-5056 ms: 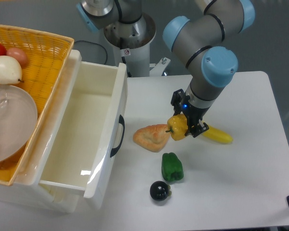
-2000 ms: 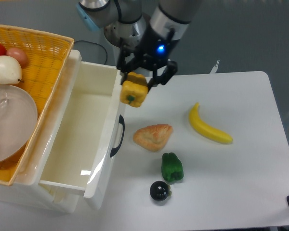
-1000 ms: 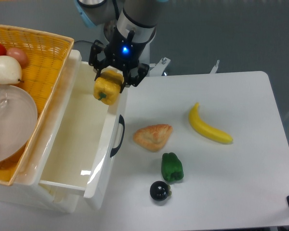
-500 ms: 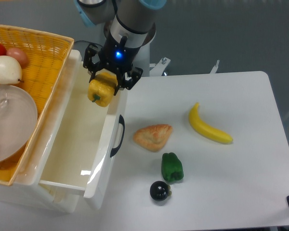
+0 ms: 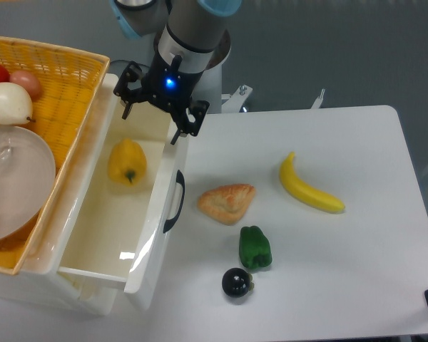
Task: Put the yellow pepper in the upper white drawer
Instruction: 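Raise the open gripper up and away from the drawer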
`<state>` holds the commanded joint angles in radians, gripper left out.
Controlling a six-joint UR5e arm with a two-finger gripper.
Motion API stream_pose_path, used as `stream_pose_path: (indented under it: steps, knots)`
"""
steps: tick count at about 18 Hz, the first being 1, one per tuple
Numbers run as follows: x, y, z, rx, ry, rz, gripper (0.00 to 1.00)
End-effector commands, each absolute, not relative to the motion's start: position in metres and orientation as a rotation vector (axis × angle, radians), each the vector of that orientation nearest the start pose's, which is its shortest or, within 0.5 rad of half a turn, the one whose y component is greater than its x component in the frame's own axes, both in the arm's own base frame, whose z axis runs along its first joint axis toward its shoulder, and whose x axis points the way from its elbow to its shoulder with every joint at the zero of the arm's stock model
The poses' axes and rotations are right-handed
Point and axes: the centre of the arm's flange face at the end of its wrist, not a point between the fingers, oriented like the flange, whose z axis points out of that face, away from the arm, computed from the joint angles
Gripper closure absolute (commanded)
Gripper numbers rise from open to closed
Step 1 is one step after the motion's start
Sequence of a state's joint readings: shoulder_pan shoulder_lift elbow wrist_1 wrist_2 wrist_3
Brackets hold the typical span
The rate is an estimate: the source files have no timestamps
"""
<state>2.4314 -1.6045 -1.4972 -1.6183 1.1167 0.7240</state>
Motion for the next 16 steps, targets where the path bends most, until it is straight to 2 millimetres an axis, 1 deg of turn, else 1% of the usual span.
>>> stream_pose_path:
  steps: [2, 5, 6, 8, 10, 12, 14, 16]
  knots:
    - [-0.27, 0.463, 0.514, -2.777, -0.194, -0.449, 0.0]
    - [-0.283, 0.466, 0.519, -2.736, -0.154, -0.356, 0.0]
    - [-0.292, 0.469, 0.513, -2.729, -0.137, -0.335, 0.0]
    - [-0.31, 0.469, 0.505, -2.724, -0.1, -0.306, 0.0]
    - [-0.331, 0.467, 0.49, -2.754, -0.002, -0.272, 0.0]
    - [-0.342, 0.465, 0.473, -2.824, 0.137, -0.21, 0.0]
    - [-0.349, 0.463, 0.467, -2.876, 0.306, -0.146, 0.0]
    - [-0.358, 0.467, 0.457, -2.875, 0.406, -0.128, 0.0]
